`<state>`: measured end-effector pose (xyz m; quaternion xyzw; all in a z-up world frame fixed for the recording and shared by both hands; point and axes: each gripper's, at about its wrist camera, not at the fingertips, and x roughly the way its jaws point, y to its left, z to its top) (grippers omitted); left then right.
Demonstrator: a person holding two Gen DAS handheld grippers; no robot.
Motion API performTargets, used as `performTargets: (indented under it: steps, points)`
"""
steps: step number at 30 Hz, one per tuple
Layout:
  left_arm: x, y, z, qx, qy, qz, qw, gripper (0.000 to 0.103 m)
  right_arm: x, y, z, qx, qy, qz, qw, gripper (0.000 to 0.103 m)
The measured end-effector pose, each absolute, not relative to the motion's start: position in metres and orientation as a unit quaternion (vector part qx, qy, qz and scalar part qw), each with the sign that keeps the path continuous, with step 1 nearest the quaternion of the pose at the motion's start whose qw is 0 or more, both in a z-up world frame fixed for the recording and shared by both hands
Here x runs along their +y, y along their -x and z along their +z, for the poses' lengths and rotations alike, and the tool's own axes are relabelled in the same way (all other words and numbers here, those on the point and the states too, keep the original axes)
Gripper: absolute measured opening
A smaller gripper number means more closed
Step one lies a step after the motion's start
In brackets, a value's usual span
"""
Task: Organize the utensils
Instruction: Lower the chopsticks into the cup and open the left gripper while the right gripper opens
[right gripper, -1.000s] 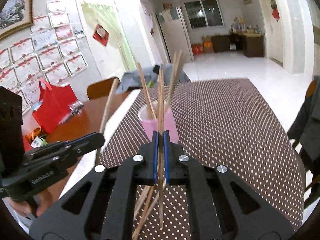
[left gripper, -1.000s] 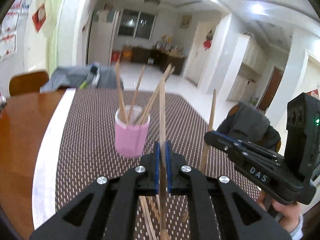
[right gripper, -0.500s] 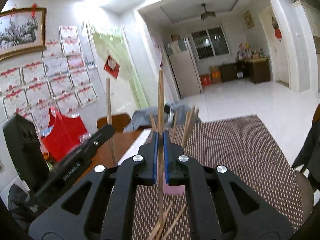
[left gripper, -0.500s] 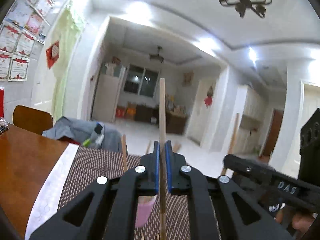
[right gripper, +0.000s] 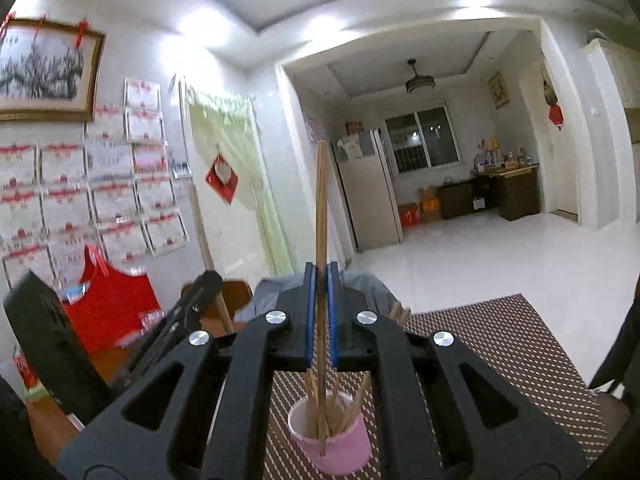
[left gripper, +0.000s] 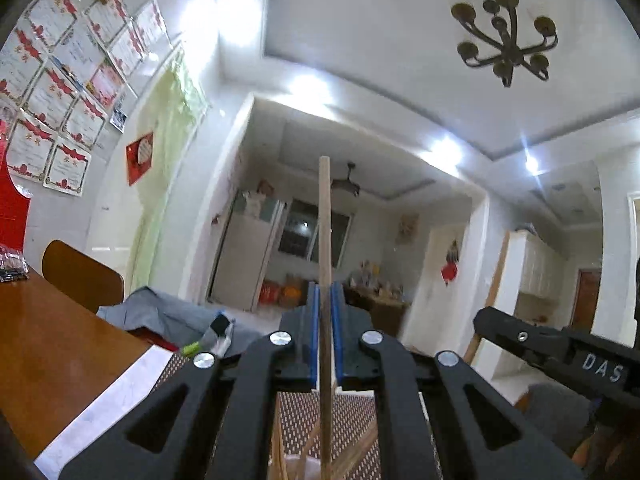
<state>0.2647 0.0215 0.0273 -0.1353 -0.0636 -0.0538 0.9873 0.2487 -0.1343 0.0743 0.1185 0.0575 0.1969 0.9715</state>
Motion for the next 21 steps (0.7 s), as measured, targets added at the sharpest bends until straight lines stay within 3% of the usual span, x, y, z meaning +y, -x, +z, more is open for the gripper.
performTargets:
  steps: [6, 21]
  points:
    - [0.020, -0.280, 0.019, -0.090, 0.129, -0.021, 0.987, 0.006, -0.137, -0.258, 0.070, 0.035, -0.124, 0.187, 0.974, 0.006]
    - [0.023, -0.308, -0.009, 0.001, 0.103, -0.018, 0.994, 0.007, -0.132, -0.275, 0.041, 0.060, -0.133, 0.175, 0.974, 0.006]
